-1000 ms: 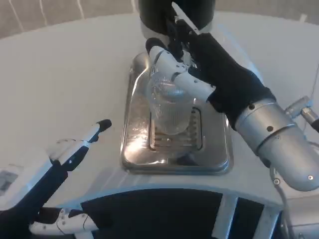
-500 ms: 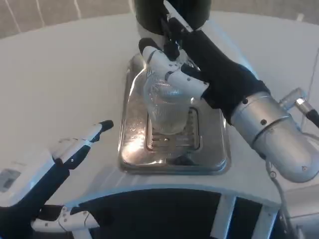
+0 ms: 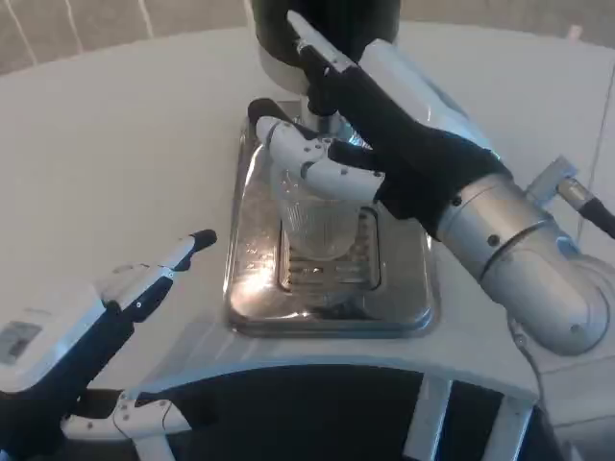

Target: Grasp the cup under the faucet to collect the drink, then remove the cup.

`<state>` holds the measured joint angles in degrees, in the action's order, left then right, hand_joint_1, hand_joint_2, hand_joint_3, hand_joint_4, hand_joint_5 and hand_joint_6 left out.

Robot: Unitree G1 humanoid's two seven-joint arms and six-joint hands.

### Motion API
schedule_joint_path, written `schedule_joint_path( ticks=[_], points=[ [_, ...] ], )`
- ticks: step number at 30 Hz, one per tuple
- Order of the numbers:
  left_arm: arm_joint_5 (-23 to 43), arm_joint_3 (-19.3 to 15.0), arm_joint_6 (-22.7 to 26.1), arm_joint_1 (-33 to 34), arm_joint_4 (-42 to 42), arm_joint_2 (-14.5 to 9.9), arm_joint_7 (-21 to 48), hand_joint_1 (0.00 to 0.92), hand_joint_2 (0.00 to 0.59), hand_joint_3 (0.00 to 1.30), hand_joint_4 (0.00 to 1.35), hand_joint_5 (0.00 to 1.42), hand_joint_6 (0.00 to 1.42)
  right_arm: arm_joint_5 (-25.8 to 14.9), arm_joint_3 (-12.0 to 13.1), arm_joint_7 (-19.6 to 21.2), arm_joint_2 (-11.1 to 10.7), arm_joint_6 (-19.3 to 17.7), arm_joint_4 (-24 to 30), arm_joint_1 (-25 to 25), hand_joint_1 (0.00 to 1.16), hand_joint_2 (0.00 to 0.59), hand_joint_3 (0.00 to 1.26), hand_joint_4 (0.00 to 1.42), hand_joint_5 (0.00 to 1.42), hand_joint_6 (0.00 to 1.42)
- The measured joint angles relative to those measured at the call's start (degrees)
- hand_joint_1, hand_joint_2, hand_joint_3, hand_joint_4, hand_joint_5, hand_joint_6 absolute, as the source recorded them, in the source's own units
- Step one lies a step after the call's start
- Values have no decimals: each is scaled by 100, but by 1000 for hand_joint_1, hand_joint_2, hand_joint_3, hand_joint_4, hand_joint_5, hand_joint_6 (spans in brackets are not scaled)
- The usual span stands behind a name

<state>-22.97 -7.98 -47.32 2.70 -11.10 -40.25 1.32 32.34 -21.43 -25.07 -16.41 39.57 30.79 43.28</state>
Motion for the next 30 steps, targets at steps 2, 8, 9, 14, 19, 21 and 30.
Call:
schedule_joint_path(
  ticks=[2,8,9,14,19,21,30],
  points=[
    [0,9,0,19,-49,0,0,46,64,65,55,157,221,85,-78,-39,-60,-49,-13,28,231,497,0,0,0,0],
    [0,29,0,38,-118,0,0,46,64,65,55,157,221,332,-231,-142,-178,-185,-86,103,223,494,0,0,0,0],
    [0,31,0,42,-125,0,0,46,64,65,55,157,221,353,-240,-149,-179,-194,-91,104,222,494,0,0,0,0],
    [6,72,12,105,-179,0,53,54,62,59,48,157,221,461,-260,-221,-176,-240,-100,104,217,493,0,0,0,0],
    [226,158,207,177,-210,40,170,81,49,19,24,157,221,501,-258,-259,-165,-246,-96,104,214,493,0,0,0,0],
    [371,198,399,241,-235,109,260,101,41,1,4,162,226,514,-256,-265,-162,-246,-96,104,213,493,0,0,0,0],
    [883,229,1181,451,-9,507,484,229,35,0,0,201,268,564,-255,-294,-149,-247,-89,102,209,493,0,0,0,0]
  ],
)
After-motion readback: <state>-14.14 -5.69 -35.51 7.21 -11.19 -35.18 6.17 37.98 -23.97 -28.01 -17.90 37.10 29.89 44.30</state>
